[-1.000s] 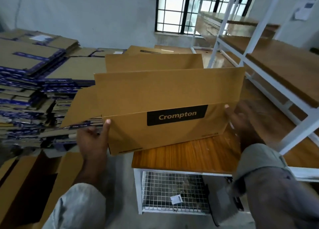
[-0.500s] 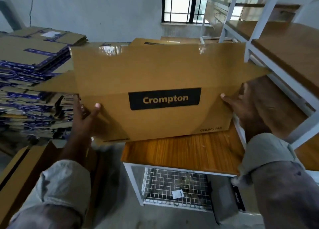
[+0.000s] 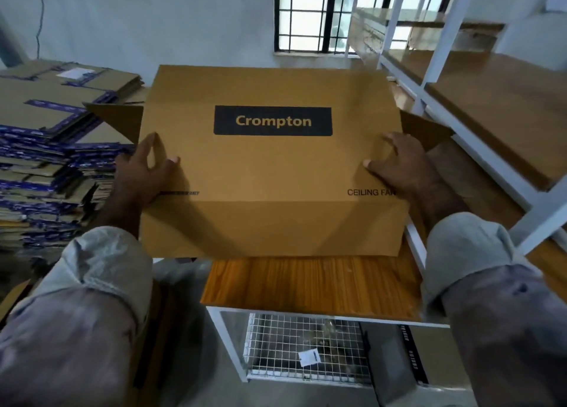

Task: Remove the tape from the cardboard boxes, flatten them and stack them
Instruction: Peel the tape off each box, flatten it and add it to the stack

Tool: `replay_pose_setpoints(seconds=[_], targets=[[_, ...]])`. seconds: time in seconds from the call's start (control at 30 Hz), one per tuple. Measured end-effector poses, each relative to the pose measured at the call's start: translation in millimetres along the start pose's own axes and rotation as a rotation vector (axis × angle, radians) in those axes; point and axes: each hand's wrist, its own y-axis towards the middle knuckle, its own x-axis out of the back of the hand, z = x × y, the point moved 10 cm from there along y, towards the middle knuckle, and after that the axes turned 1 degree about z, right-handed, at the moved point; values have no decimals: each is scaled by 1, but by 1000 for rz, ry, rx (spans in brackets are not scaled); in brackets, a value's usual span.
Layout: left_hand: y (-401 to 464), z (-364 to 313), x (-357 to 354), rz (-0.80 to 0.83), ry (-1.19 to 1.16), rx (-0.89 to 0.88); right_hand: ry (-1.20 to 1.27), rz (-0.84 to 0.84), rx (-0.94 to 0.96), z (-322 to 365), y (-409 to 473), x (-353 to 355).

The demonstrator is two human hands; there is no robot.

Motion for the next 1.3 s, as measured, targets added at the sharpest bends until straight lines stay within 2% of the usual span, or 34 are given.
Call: replay_pose_setpoints(seconds=[0.2, 0.3, 0.43, 0.53, 0.73, 0.83, 0.87, 0.93, 1.0, 1.1, 1.17, 1.3], targets=[[19, 4, -7, 5, -45, -43, 21, 134, -132, -24, 8, -18], [28, -2, -4, 16, 8, -53, -1, 159, -162, -28, 16, -23], [45, -13, 7, 25, 201, -58, -77, 123, -200, -17, 24, -11], [38, -16, -5, 24, 192, -75, -178, 59, -149, -5, 28, -14], [34, 7, -16, 29, 253, -58, -109, -2, -111, -19, 4, -37], [15, -7, -6, -68, 351, -30, -113, 17, -111, -20, 2, -35], [7, -16, -5, -101, 382, -53, -123, 17, -113, -22, 2, -32], [-11, -43, -15, -92, 406, -228, -128, 11, -113, -22, 0, -26], [-35, -70, -42, 39, 369, -456, -158, -5, -108, -18, -1, -20], [-70, -99, -88, 189, 471, -670, -202, -22, -101, -13, -4, -20], [-87, -108, -107, 204, 563, -720, -170, -19, -110, -17, -7, -22], [-94, -98, -120, 212, 697, -714, -135, -25, -133, -27, -20, -28]])
